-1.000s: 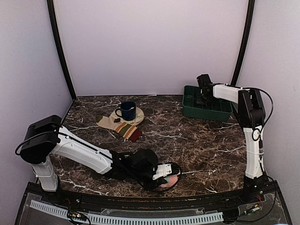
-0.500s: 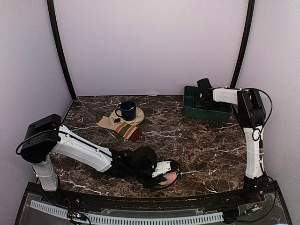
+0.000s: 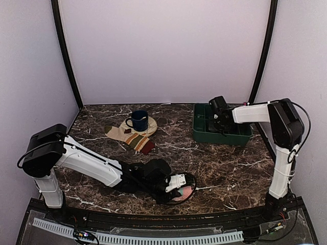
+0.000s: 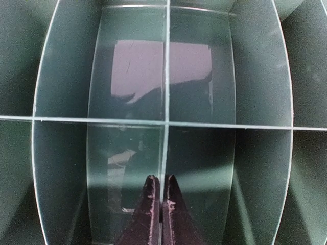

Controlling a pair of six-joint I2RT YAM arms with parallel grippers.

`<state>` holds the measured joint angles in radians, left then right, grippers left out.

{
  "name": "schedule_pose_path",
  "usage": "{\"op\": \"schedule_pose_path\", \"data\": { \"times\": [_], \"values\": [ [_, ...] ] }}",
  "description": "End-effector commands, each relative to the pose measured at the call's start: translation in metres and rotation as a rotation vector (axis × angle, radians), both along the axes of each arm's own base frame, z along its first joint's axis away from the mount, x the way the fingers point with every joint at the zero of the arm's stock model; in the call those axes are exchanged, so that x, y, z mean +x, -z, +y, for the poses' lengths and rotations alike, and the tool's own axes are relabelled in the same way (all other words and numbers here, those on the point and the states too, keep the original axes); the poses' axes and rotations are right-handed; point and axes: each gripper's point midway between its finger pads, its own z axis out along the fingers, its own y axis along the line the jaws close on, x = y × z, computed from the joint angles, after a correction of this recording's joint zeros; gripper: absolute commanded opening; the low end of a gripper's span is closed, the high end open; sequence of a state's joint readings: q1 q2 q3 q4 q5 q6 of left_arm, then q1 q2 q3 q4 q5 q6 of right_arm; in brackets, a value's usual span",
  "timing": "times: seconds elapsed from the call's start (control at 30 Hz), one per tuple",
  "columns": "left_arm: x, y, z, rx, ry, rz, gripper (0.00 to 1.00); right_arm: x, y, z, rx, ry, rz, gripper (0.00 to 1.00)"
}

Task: Roll the socks
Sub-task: Move the storage box to the center of the board.

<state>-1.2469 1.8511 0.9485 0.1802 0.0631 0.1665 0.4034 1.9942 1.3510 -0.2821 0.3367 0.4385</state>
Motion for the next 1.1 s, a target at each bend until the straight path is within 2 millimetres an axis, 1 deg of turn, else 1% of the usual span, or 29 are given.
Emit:
{"op": "schedule_pose_path", "data": {
  "times": [0.0, 0.13, 0.2, 0.3, 0.4, 0.47, 0.57, 0.6, 0.63, 0.67, 0.77, 0.87, 0.93, 1.03, 1.07],
  "values": [
    [-0.014, 0.067, 0.077, 0.334, -0.066, 0.11, 0.0, -0.07, 0.037, 0.037, 0.035, -0.052, 0.149, 0.0],
    [-0.014, 0.064, 0.079, 0.328, -0.084, 0.118, 0.0, -0.114, 0.044, 0.065, 0.078, -0.058, 0.158, 0.0],
    [-0.013, 0.064, 0.08, 0.331, -0.093, 0.118, 0.0, -0.132, 0.045, 0.08, 0.1, -0.053, 0.157, 0.0],
    [-0.014, 0.064, 0.084, 0.336, -0.1, 0.121, 0.0, -0.156, 0.043, 0.108, 0.15, -0.067, 0.152, 0.0],
    [-0.014, 0.064, 0.088, 0.341, -0.109, 0.119, 0.0, -0.176, 0.041, 0.134, 0.186, -0.079, 0.157, 0.0],
    [-0.014, 0.063, 0.089, 0.34, -0.115, 0.118, 0.0, -0.185, 0.039, 0.147, 0.185, -0.08, 0.155, 0.0],
    [-0.013, 0.063, 0.091, 0.341, -0.124, 0.115, 0.0, -0.196, 0.034, 0.166, 0.179, -0.078, 0.15, 0.0],
    [-0.013, 0.063, 0.092, 0.342, -0.127, 0.115, 0.0, -0.201, 0.036, 0.165, 0.159, -0.065, 0.156, 0.0],
    [-0.013, 0.063, 0.092, 0.342, -0.13, 0.116, 0.0, -0.199, 0.029, 0.173, 0.167, -0.056, 0.14, 0.0],
    [-0.013, 0.063, 0.093, 0.343, -0.133, 0.117, 0.0, -0.202, 0.029, 0.176, 0.163, -0.051, 0.139, 0.0],
    [-0.013, 0.063, 0.093, 0.345, -0.138, 0.119, 0.0, -0.207, 0.03, 0.178, 0.157, -0.028, 0.136, 0.01],
    [-0.013, 0.062, 0.093, 0.346, -0.143, 0.12, 0.0, -0.207, 0.027, 0.179, 0.164, -0.032, 0.127, 0.06],
    [-0.013, 0.06, 0.093, 0.345, -0.146, 0.123, 0.0, -0.204, 0.018, 0.183, 0.167, -0.061, 0.108, 0.11],
    [-0.014, 0.058, 0.092, 0.338, -0.151, 0.131, 0.0, -0.197, -0.004, 0.19, 0.16, -0.125, 0.065, 0.17],
    [-0.014, 0.057, 0.093, 0.339, -0.154, 0.136, 0.0, -0.195, -0.01, 0.19, 0.155, -0.135, 0.053, 0.19]
  ]
}}
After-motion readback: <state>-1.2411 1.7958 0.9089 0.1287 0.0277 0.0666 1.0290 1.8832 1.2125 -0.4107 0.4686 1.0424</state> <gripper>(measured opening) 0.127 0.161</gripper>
